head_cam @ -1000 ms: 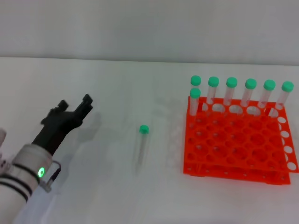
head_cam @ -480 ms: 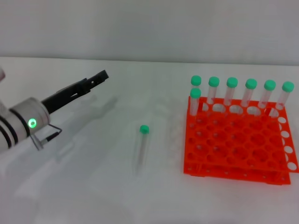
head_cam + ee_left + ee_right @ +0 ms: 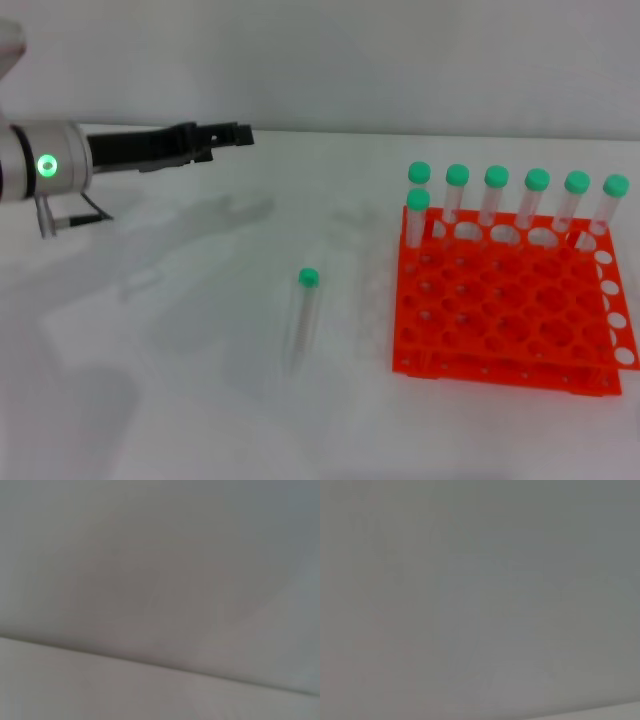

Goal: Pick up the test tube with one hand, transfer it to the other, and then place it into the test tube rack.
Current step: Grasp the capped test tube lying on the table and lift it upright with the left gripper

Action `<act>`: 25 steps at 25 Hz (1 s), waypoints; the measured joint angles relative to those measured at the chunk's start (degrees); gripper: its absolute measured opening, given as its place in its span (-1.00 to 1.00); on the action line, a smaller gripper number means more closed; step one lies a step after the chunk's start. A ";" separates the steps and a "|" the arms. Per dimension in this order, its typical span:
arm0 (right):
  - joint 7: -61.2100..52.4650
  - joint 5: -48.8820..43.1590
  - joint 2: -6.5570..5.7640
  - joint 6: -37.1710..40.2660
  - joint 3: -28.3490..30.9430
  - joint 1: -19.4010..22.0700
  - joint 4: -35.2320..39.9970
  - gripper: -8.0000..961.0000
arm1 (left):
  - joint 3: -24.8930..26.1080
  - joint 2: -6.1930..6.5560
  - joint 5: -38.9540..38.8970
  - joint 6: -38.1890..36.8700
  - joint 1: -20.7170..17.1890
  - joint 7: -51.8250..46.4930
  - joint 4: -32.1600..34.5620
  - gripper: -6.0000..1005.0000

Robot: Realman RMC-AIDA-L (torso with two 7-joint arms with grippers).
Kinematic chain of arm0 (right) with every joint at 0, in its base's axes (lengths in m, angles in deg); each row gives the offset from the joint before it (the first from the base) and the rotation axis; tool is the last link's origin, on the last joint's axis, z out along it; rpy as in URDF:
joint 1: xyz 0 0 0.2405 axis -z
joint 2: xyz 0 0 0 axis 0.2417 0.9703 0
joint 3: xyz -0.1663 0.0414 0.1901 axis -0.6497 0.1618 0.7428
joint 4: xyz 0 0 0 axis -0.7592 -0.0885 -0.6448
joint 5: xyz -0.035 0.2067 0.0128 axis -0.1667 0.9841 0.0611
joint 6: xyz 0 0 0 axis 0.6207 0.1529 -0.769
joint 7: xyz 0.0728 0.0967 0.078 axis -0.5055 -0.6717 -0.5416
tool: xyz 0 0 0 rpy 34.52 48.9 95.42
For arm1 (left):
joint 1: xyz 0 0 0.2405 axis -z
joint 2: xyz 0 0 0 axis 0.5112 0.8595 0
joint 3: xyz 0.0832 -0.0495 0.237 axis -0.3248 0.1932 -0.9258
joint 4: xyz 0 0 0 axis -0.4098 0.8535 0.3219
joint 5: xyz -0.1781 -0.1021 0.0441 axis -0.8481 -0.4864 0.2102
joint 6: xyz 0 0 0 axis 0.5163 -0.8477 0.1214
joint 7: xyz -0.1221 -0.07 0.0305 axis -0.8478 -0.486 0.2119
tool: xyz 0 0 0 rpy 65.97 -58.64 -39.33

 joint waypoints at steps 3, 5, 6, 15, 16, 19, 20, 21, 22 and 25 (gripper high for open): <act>0.09 0.01 0.01 -0.36 0.00 -0.01 0.60 0.82 | 0.02 0.28 8.02 -4.23 4.09 -6.91 -4.99 0.75; 0.24 -0.01 0.05 -0.78 0.00 0.03 1.21 0.82 | 0.04 0.39 12.54 -5.62 6.26 -10.06 -7.16 0.75; 0.35 -0.03 0.05 -0.90 0.00 0.06 1.53 0.82 | 0.04 0.47 15.39 -6.15 7.51 -12.14 -8.08 0.75; 0.58 -0.04 0.01 -1.11 0.00 -0.45 2.25 0.82 | -0.03 2.03 42.92 -9.34 18.45 -28.86 -8.40 0.75; 0.58 -0.05 0.00 -1.05 -0.04 -0.58 2.27 0.82 | -0.03 1.96 44.37 -9.69 19.23 -29.73 -7.95 0.75; 0.59 -0.26 -0.07 -0.87 -0.40 -0.90 2.34 0.82 | -0.04 1.76 47.59 -10.62 21.68 -33.23 -4.81 0.75; 0.59 -0.34 -0.07 -0.85 -0.47 -0.96 2.43 0.82 | -0.03 1.74 48.04 -10.79 22.26 -34.42 -3.30 0.75; 0.59 -0.40 -0.08 -0.77 -0.56 -1.04 2.56 0.82 | -0.04 1.73 48.45 -10.86 22.83 -35.52 -1.67 0.75; 0.60 -0.42 -0.08 -0.62 -0.63 -1.10 2.69 0.82 | -0.04 1.76 49.11 -10.84 23.31 -36.68 -0.33 0.75; 0.60 -0.44 -0.21 -0.04 -0.67 -1.19 2.93 0.82 | -0.04 1.78 52.60 -10.70 25.14 -40.90 3.27 0.74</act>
